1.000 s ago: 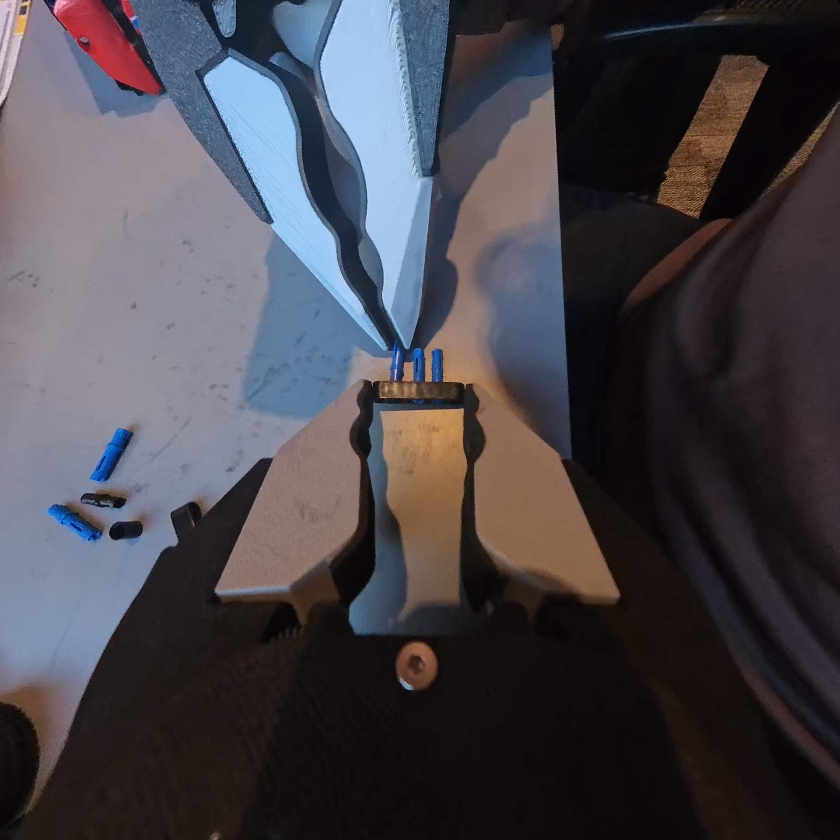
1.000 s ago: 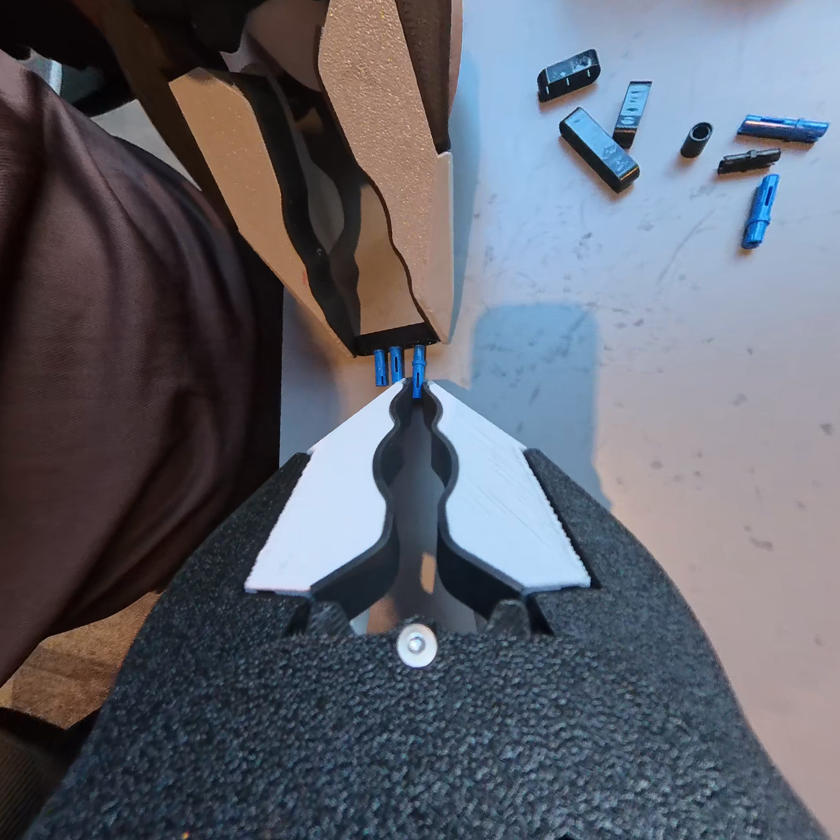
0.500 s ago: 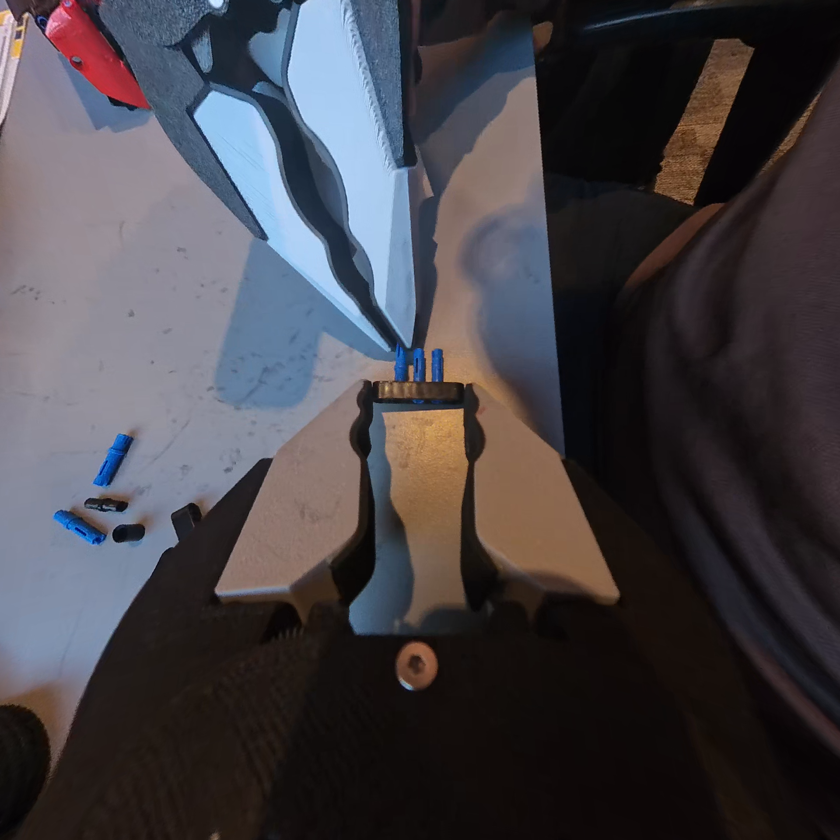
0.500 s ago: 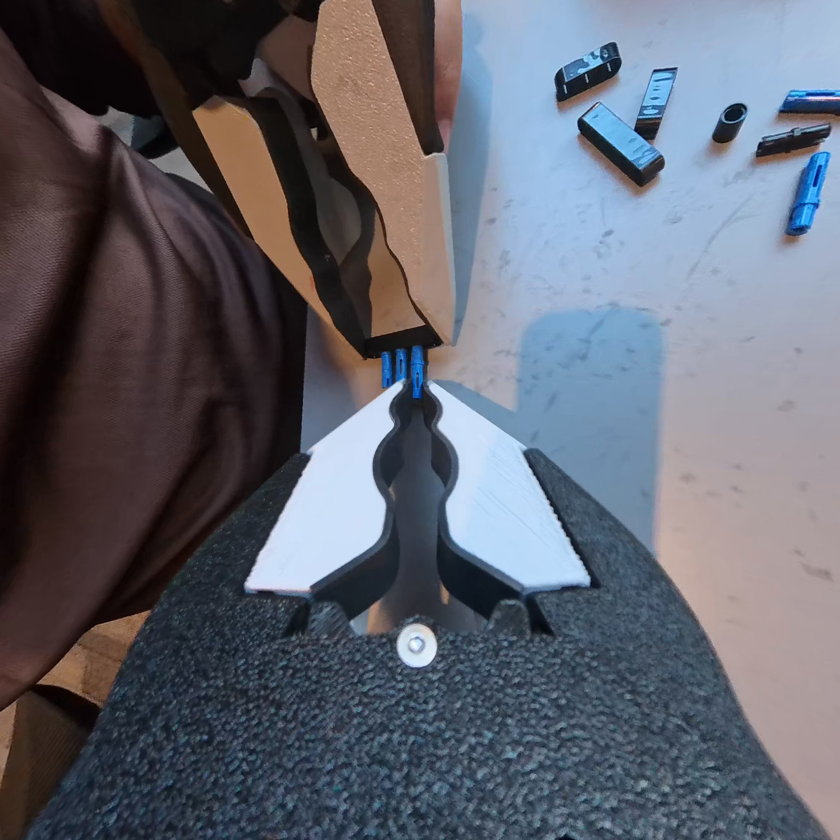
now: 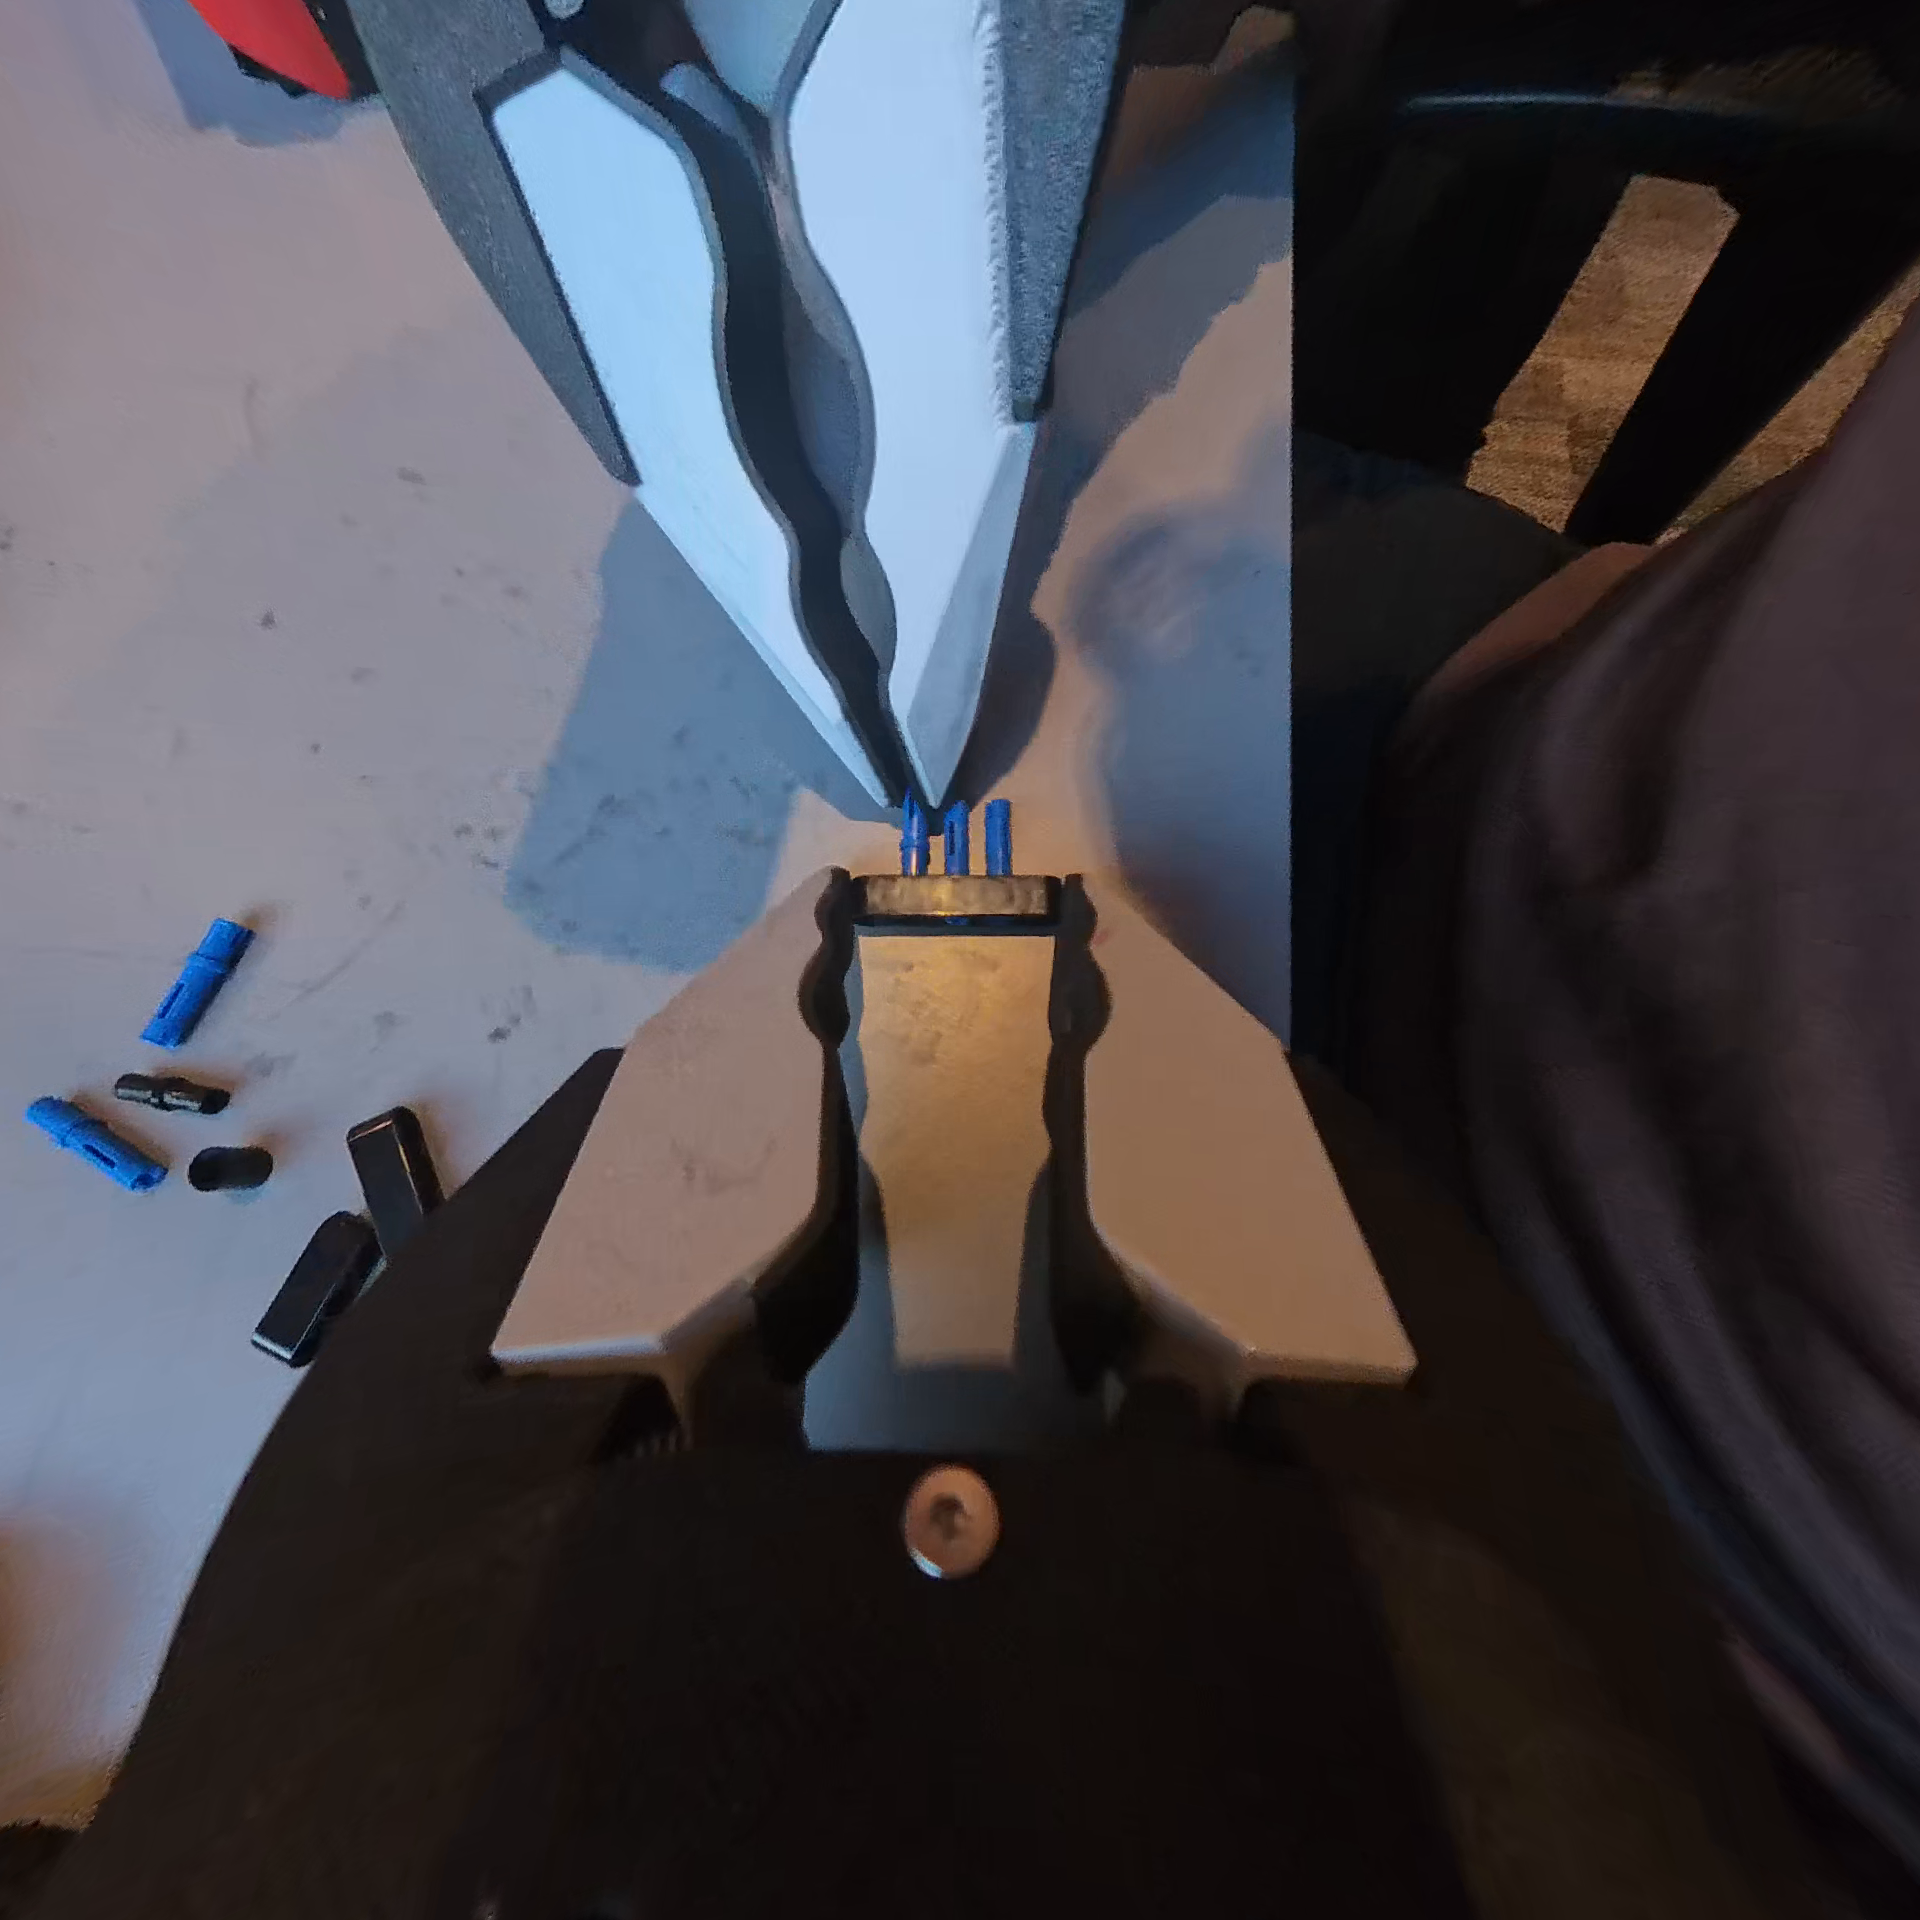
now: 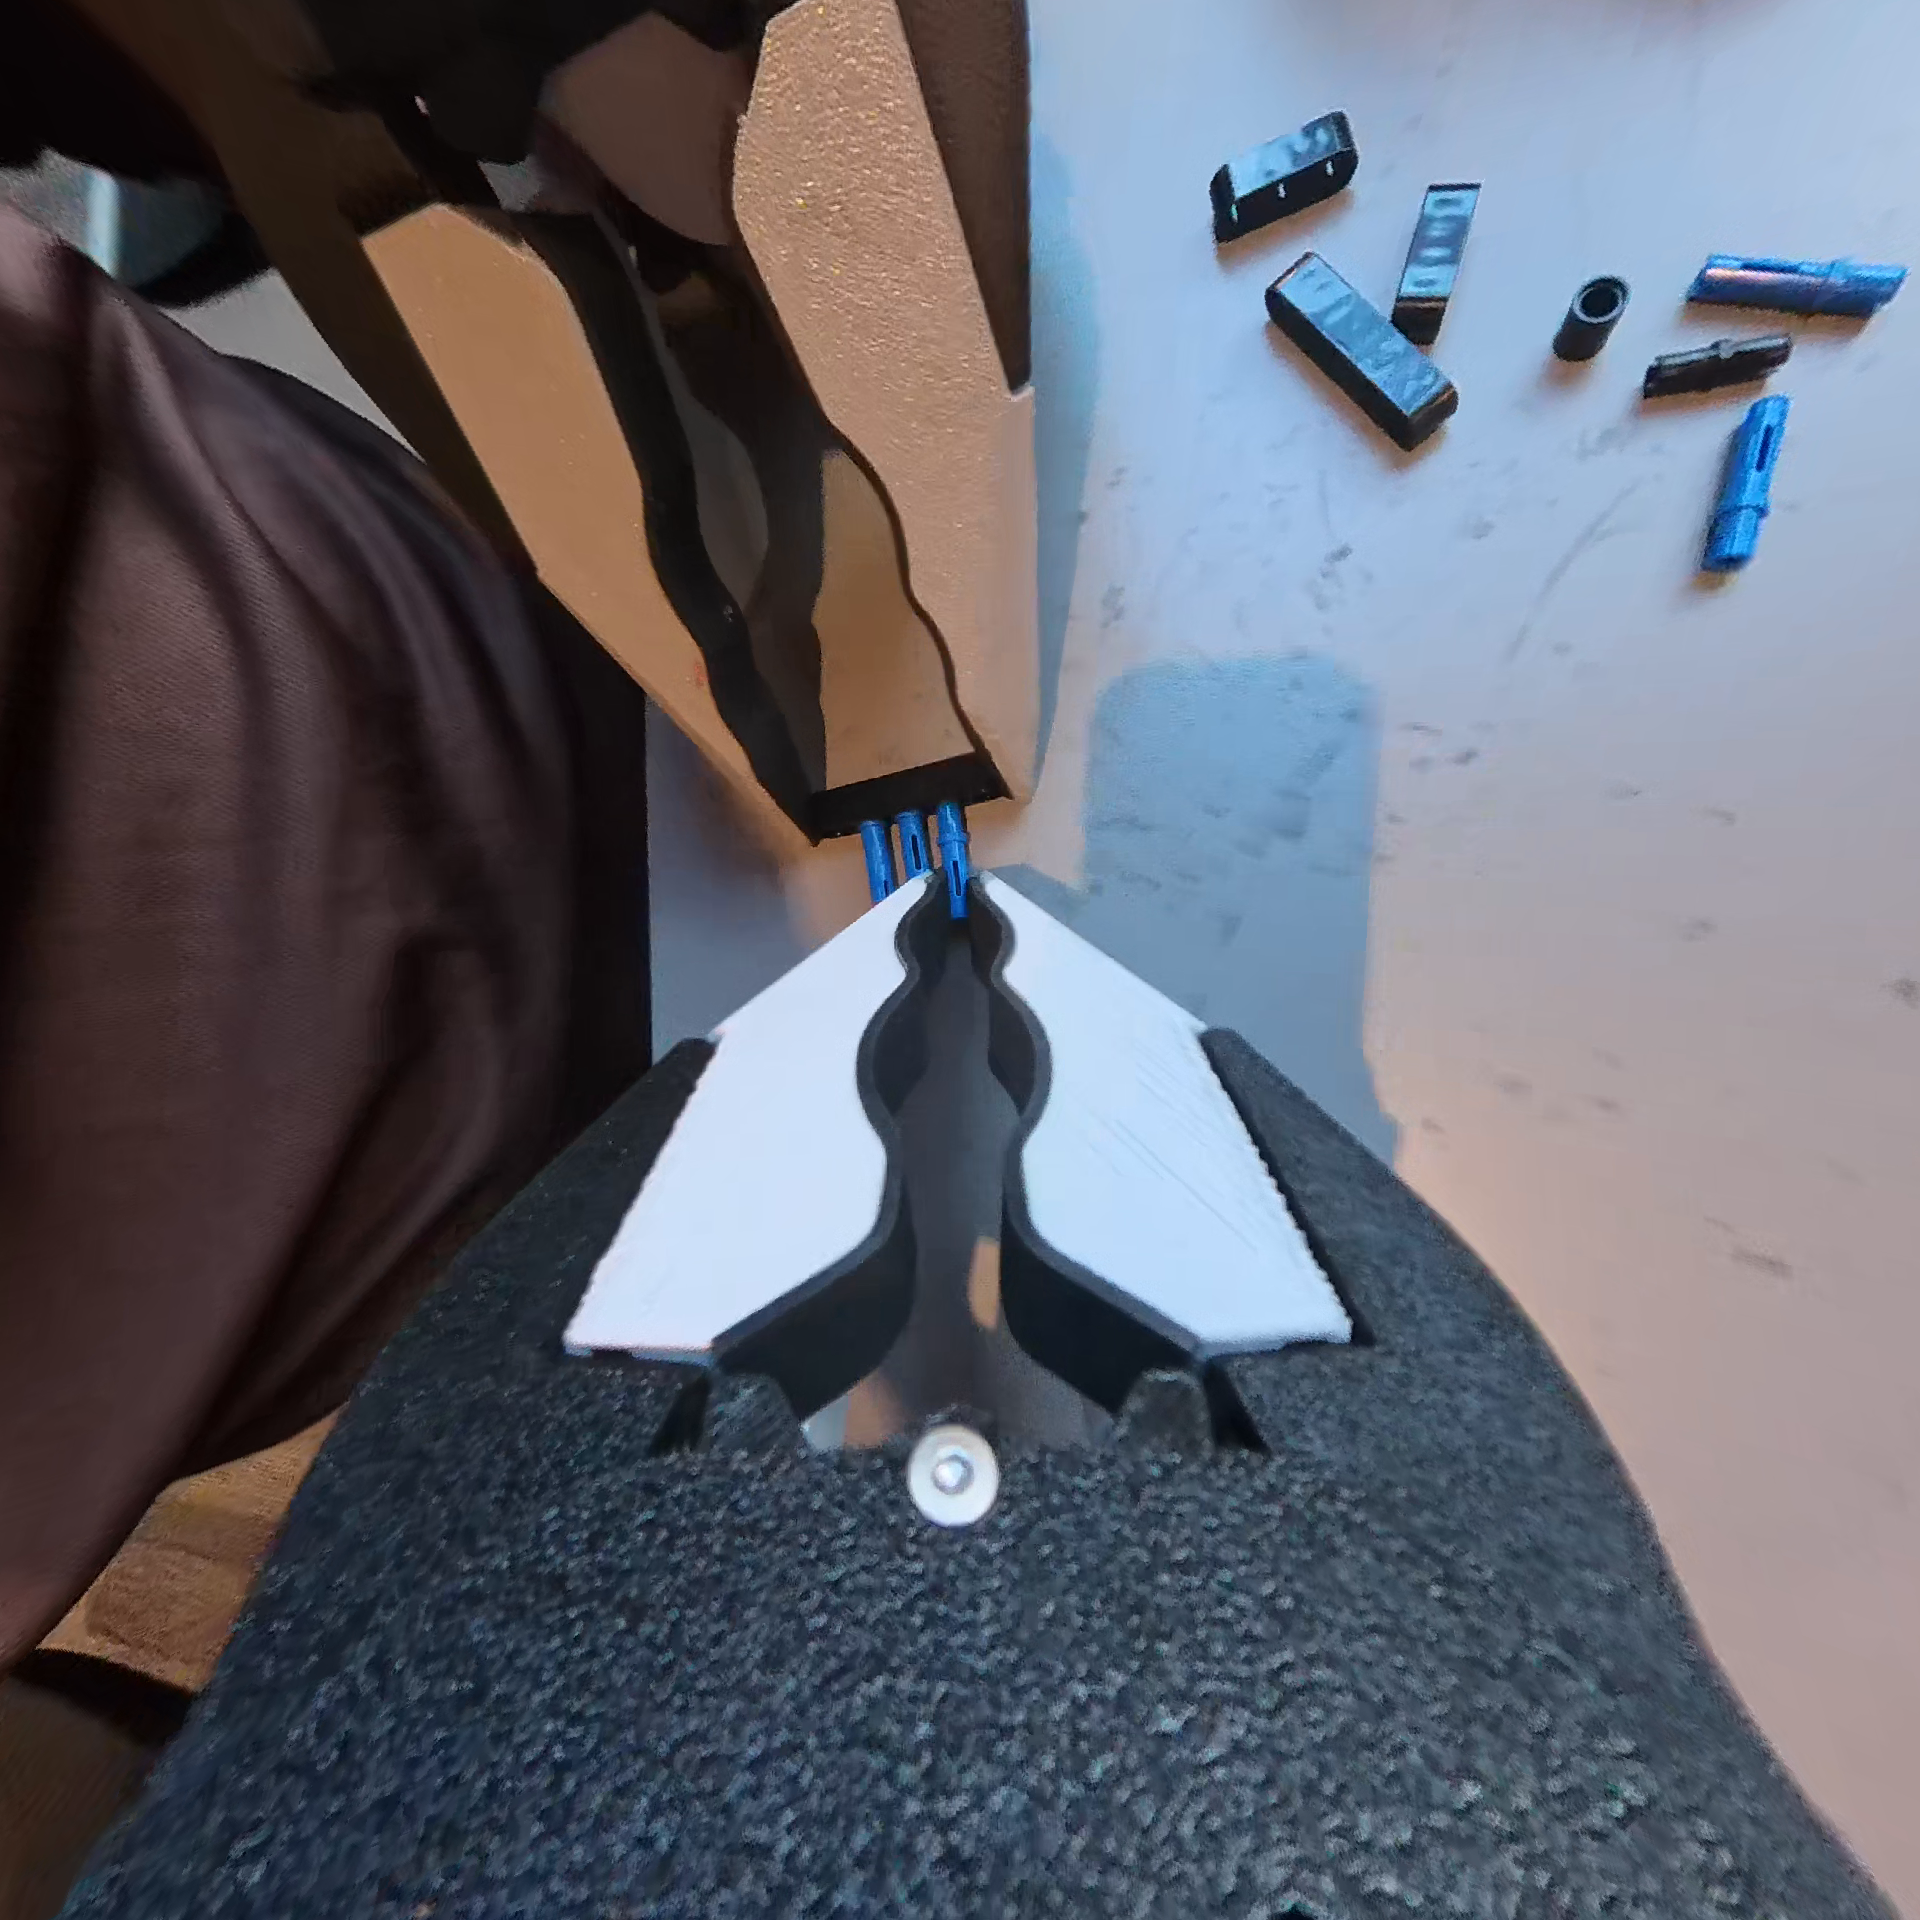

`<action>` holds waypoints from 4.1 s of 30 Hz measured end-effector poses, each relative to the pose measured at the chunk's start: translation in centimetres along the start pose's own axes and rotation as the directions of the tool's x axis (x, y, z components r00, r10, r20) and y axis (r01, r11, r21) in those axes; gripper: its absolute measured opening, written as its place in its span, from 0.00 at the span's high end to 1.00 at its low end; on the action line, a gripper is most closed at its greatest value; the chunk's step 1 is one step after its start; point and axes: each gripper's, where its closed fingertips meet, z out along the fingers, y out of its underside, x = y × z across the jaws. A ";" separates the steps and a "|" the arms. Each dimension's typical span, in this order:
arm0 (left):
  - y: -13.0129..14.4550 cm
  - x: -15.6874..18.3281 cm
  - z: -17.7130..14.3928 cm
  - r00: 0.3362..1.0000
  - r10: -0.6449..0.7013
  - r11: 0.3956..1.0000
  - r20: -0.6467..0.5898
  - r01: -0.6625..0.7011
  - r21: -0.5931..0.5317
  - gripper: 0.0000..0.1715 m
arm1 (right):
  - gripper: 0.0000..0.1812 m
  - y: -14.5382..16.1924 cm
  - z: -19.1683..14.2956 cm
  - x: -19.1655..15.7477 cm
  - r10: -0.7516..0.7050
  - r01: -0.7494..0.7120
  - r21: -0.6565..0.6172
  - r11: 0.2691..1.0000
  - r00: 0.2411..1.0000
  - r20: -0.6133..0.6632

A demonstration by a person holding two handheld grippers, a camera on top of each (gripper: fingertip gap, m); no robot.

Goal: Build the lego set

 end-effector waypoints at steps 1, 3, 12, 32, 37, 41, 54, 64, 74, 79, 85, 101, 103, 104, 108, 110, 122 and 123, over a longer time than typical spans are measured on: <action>0.0 0.0 0.0 1.000 -0.009 1.000 -0.001 0.009 -0.002 0.78 | 0.99 0.0 0.0 0.0 -0.012 0.012 -0.016 1.000 1.000 -0.015; -0.1 -0.1 0.0 1.000 -0.031 0.999 -0.001 0.031 -0.008 0.78 | 0.99 0.0 0.1 0.1 0.003 -0.004 -0.028 1.000 1.000 -0.014; -0.1 -0.4 0.1 0.996 -0.069 0.998 0.055 0.070 -0.007 0.78 | 0.99 -0.1 0.0 0.2 0.157 -0.164 0.046 0.985 0.978 0.136; -0.8 -0.5 0.9 0.996 -0.082 0.997 0.041 0.081 0.013 0.78 | 1.00 -1.2 -2.2 3.4 0.025 -0.005 0.133 0.991 0.988 -0.152; -0.2 -0.6 0.1 0.993 -0.090 0.996 0.070 0.089 0.013 0.78 | 0.90 -2.5 -4.5 6.5 0.148 -0.077 0.257 0.963 0.952 -0.268; 1.4 -1.7 -1.6 0.986 -0.123 0.992 0.113 0.122 0.016 0.78 | 0.84 -4.9 -4.1 8.1 0.126 -0.054 0.263 0.963 0.957 -0.263; 3.6 -3.2 -3.9 0.971 -0.159 0.987 0.180 0.157 0.023 0.78 | 0.93 -6.9 0.6 10.7 -0.226 0.192 -0.138 0.972 0.926 -0.302; 3.5 -3.4 -3.8 0.965 -0.165 0.986 0.202 0.164 0.026 0.78 | 0.95 -4.9 0.8 7.8 -0.047 0.023 -0.098 0.995 0.967 -0.250; 3.5 -3.4 -3.9 0.962 -0.155 0.988 0.226 0.153 0.026 0.78 | 0.95 -2.3 -0.5 5.8 0.141 -0.139 0.027 0.990 0.946 -0.293; 3.4 -3.5 -3.9 0.959 -0.154 0.988 0.239 0.152 0.027 0.78 | 0.94 -1.6 -0.9 5.3 0.198 -0.187 0.066 0.980 0.915 -0.350; 3.5 -3.5 -3.9 0.959 -0.160 0.987 0.235 0.158 0.028 0.78 | 0.92 -1.6 0.0 2.8 0.240 -0.221 0.097 0.970 0.929 -0.282; 3.5 -3.5 -3.8 0.960 -0.182 0.983 0.212 0.180 0.029 0.78 | 0.91 -2.5 0.5 3.2 0.114 -0.097 0.088 0.991 0.970 -0.216; 3.5 -3.5 -3.8 0.960 -0.186 0.982 0.208 0.184 0.030 0.78 | 0.90 -3.5 1.4 2.5 0.070 -0.055 0.094 0.994 0.985 -0.159; 3.5 -3.5 -3.8 0.960 -0.184 0.983 0.210 0.182 0.030 0.78 | 0.91 -3.9 1.5 2.3 0.051 -0.038 0.095 0.995 0.989 -0.142; 3.5 -3.5 -3.8 0.960 -0.171 0.985 0.221 0.169 0.029 0.78 | 0.90 -4.8 0.0 3.4 -0.012 0.036 0.106 0.994 0.974 -0.224; 3.5 -3.5 -3.8 0.960 -0.173 0.985 0.220 0.170 0.029 0.78 | 0.89 -5.1 -1.0 4.5 -0.032 0.069 0.109 0.992 0.951 -0.307; 3.4 -3.5 -3.8 0.961 -0.171 0.985 0.216 0.168 0.029 0.78 | 0.82 -4.2 -0.9 6.3 -0.116 0.136 0.015 0.991 0.891 -0.439; 3.4 -3.5 -3.8 0.961 -0.172 0.985 0.214 0.170 0.029 0.78 | 0.82 -4.1 -1.1 6.3 -0.113 0.135 0.019 0.991 0.890 -0.441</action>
